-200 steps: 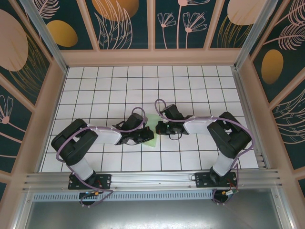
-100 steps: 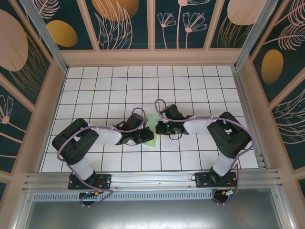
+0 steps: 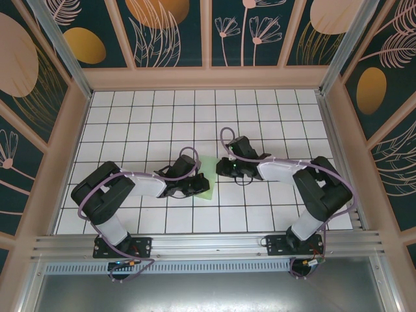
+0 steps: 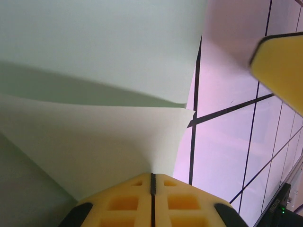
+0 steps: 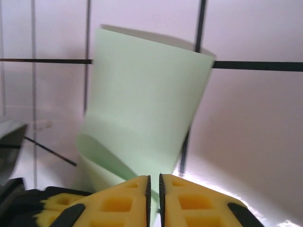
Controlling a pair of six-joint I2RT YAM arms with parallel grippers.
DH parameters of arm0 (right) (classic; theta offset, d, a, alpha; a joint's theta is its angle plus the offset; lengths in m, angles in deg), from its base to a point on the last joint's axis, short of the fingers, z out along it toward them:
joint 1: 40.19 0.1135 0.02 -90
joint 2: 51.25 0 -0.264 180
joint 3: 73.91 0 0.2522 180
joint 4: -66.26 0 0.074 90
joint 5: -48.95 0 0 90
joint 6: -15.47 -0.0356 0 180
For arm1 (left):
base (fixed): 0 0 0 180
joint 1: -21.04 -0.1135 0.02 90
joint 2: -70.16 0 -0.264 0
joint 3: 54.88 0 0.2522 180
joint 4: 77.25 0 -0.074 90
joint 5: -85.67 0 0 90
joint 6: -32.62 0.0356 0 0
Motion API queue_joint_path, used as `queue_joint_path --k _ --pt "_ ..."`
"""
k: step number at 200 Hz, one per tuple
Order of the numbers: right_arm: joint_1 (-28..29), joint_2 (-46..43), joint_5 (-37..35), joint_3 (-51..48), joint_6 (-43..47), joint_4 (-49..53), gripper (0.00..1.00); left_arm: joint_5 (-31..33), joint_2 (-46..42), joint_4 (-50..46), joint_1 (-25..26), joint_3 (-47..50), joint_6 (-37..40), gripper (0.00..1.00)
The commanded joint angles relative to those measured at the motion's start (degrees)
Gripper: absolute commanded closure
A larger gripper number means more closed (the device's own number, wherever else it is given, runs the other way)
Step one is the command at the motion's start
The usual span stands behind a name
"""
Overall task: Fold a paper plane with a square sheet of paper (pick it up from the middle)
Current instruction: Fold the triangle a second time at the center of the table.
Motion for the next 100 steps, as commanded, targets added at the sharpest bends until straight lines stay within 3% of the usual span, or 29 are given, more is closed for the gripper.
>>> queue_joint_path --k 1,30,100 --pt "1.05 -0.54 2.59 -1.11 -0.52 -1.37 0.90 1.37 0.69 -2.83 -0.06 1.27 -0.57 0.91" --pt "1.95 1.78 4.62 -0.98 -0.43 -2.65 0.97 1.50 0.69 -2.77 -0.07 1.18 -0.56 0.92" --pt "2.60 7.70 2.99 0.54 0.49 -1.19 0.99 1.64 0.69 -2.39 0.16 1.19 -0.91 0.93"
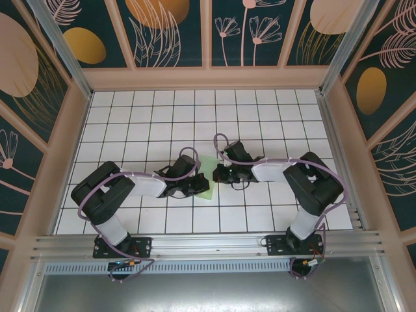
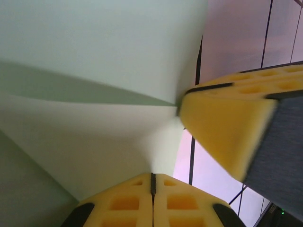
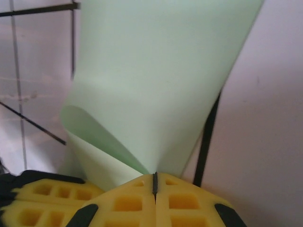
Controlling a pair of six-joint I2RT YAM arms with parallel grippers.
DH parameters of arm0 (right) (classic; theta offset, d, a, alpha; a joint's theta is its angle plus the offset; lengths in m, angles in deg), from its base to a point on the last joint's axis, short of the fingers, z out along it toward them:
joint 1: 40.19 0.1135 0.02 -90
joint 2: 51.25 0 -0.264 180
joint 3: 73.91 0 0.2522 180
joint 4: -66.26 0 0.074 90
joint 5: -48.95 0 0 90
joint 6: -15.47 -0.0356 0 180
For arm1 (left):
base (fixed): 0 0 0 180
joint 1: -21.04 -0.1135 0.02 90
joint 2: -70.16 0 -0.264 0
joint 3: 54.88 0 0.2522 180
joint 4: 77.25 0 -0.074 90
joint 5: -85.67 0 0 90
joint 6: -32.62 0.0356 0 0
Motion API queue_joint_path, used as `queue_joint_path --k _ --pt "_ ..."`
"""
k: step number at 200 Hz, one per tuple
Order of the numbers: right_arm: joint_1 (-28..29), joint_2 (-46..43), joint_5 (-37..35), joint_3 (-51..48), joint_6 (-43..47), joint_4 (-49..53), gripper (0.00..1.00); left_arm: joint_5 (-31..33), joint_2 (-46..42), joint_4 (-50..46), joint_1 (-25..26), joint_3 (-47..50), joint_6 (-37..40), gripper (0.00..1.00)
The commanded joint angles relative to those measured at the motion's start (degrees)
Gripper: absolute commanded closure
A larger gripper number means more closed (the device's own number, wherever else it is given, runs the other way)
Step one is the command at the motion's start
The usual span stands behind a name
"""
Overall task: Fold a paper plane with a square sheet of paper (pick it up from the middle)
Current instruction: Fold the triangle a second time at the center of the table.
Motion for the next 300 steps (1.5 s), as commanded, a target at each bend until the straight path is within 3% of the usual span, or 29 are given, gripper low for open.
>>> queue_joint_path --k 1,41,90,222,300 --pt "0.32 2.05 -1.08 1.01 0.64 0.84 0.99 1.51 0.69 -2.40 0.14 1.18 -0.67 0.93" --pt "0.37 1.72 -4.16 0.95 2.15 3.67 0.99 1.33 0.47 -2.91 0.13 0.33 -0.17 0.93" --pt "0.35 3.48 -6.93 0.73 5.12 6.79 1.00 2.25 -3.94 -2.16 -0.06 -1.91 -0.14 0.85" --pt "1.08 5.78 -10.60 0.01 7.14 8.47 1.00 8.95 0.70 -10.76 -1.40 -4.47 2.98 0.87" --pt "1.96 7.96 -17.75 -0.96 14.81 10.87 1.00 7.04 0.72 -11.70 -4.30 -4.75 5.17 0.87"
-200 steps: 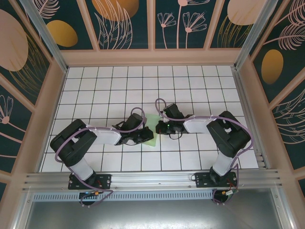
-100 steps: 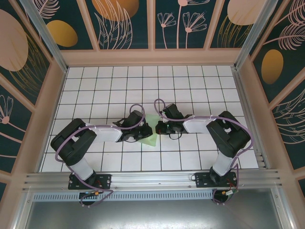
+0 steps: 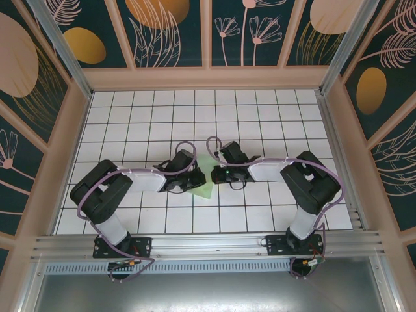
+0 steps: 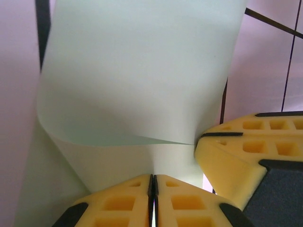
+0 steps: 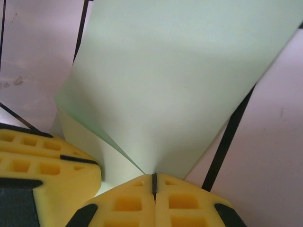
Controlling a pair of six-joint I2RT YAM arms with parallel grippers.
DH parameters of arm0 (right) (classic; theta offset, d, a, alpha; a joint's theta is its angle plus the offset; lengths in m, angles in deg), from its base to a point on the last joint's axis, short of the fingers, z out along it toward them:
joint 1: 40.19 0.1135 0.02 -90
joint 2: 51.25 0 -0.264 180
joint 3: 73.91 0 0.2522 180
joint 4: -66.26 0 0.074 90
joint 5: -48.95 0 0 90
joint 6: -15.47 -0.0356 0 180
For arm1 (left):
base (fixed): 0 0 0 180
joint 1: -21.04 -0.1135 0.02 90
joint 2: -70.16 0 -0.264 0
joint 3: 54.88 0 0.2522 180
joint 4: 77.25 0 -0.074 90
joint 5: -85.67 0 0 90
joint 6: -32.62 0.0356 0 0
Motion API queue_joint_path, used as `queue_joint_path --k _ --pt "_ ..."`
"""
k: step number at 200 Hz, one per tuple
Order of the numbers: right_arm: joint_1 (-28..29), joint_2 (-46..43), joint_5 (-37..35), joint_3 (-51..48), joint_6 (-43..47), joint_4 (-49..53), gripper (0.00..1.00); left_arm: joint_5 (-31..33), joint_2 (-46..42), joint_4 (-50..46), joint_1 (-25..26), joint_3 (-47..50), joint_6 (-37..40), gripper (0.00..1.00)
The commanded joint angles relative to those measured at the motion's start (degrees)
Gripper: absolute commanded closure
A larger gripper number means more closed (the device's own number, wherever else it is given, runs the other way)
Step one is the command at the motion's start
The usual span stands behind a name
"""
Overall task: Fold a paper plane with a square sheet of paper (pick it up from the middle)
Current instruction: Fold the triangle a second time at the center of the table.
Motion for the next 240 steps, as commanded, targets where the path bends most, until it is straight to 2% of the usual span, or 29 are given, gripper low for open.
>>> queue_joint_path --k 1,91,187,240 --pt "0.10 6.57 -12.38 -3.02 4.30 8.68 1.00 1.05 0.81 -4.15 -1.55 -0.79 2.05 0.87" --pt "0.49 6.63 -11.88 -3.29 5.18 8.04 1.00 0.00 2.89 -6.11 -6.06 -2.30 6.05 0.84" --pt "0.54 6.78 -12.12 -3.17 4.92 8.27 1.00 -2.11 5.68 -8.88 -9.64 -9.34 13.34 0.80" --pt "0.54 6.28 -11.88 -2.66 5.05 8.82 1.00 0.70 6.46 -13.83 -11.69 -13.53 19.11 0.79"
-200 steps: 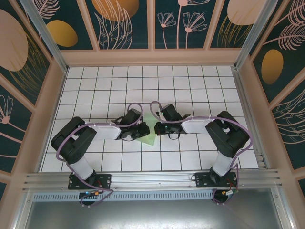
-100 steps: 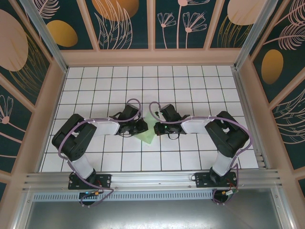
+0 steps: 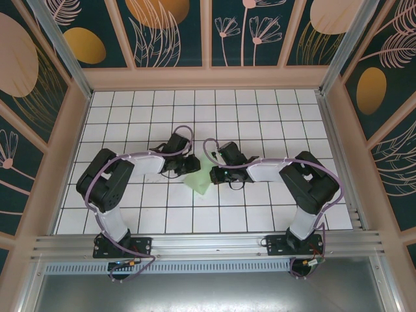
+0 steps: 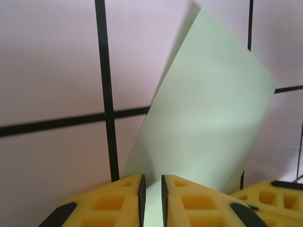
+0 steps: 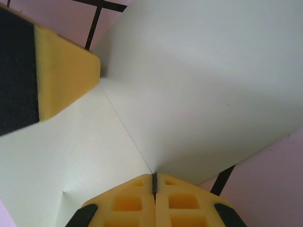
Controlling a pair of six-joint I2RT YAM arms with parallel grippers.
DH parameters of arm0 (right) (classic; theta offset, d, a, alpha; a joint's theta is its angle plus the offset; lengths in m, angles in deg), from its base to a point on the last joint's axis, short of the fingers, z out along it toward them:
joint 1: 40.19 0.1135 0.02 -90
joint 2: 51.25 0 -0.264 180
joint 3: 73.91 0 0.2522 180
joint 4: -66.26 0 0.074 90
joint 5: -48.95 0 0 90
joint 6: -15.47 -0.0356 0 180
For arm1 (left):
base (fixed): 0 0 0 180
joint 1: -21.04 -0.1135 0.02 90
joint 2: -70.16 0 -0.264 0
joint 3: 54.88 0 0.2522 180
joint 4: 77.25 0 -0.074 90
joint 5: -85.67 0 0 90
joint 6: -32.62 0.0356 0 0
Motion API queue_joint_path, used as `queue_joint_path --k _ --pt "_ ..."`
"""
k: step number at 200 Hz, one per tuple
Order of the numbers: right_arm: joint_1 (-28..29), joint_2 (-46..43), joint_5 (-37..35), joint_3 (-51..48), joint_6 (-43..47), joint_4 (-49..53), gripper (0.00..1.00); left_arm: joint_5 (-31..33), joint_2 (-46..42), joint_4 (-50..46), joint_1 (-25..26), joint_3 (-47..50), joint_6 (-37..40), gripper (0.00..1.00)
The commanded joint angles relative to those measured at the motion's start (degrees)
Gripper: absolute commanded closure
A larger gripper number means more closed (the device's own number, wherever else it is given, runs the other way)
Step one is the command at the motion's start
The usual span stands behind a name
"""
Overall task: Fold a paper plane with a square sheet of paper (pick it up from the middle)
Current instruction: Fold the triangle a second time at the center of the table.
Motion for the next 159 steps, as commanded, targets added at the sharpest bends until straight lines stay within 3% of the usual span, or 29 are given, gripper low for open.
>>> queue_joint_path --k 1,35,93,137,159 --pt "-0.27 5.60 -9.86 -3.04 1.62 9.89 1.00 3.32 0.07 -3.38 -2.28 -1.64 4.19 0.79" --pt "-0.27 4.98 -10.03 -2.93 2.02 9.85 1.00 2.23 -4.03 -2.82 -4.82 -0.64 4.31 0.79" --pt "-0.44 3.26 -7.52 1.17 9.24 9.28 1.00 -9.56 -11.81 8.61 -4.79 8.71 -1.40 0.85" --pt "-1.54 4.46 -6.64 3.55 12.50 9.55 1.00 -10.39 -10.56 10.82 -3.38 11.32 -2.53 0.91" --pt "-1.94 4.64 -5.86 3.95 12.84 9.62 1.00 -7.13 -8.80 9.34 -2.37 10.43 -2.48 0.93"
